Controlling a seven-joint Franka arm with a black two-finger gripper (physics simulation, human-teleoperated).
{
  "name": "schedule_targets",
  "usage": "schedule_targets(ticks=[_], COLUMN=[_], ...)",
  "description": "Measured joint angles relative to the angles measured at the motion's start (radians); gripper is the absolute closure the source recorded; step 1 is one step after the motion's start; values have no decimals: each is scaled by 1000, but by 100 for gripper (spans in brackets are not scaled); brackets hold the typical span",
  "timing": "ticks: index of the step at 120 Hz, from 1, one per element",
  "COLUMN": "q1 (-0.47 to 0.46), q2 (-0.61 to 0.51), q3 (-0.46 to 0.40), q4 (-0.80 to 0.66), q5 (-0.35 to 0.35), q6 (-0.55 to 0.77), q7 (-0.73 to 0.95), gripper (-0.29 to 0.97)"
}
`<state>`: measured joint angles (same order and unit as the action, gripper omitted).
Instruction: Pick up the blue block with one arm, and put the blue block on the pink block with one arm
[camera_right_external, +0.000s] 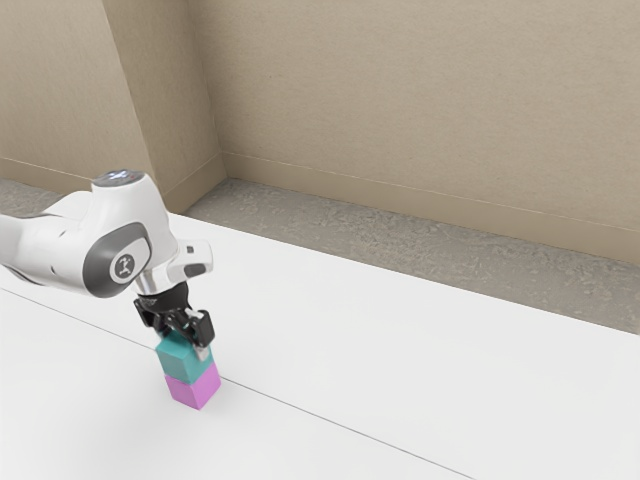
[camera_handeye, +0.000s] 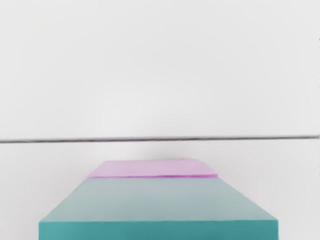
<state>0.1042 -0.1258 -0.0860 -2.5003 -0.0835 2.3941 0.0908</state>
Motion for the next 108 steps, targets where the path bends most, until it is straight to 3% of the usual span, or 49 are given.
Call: schedule_targets(ticks=[6,17,32,65,108], q1=[0,-2,-68,-78,-78], q2=[-20,-161,-270,-270,-268], q3=[1,-1,-46,-40,-40], q4=[2,29,108,219,220], q5=[-3,-8,-42,-62,-64], q6=[0,-43,-146,-415,-514], q7=[3,7,12,17,22], gripper=[11,7,4,1,0])
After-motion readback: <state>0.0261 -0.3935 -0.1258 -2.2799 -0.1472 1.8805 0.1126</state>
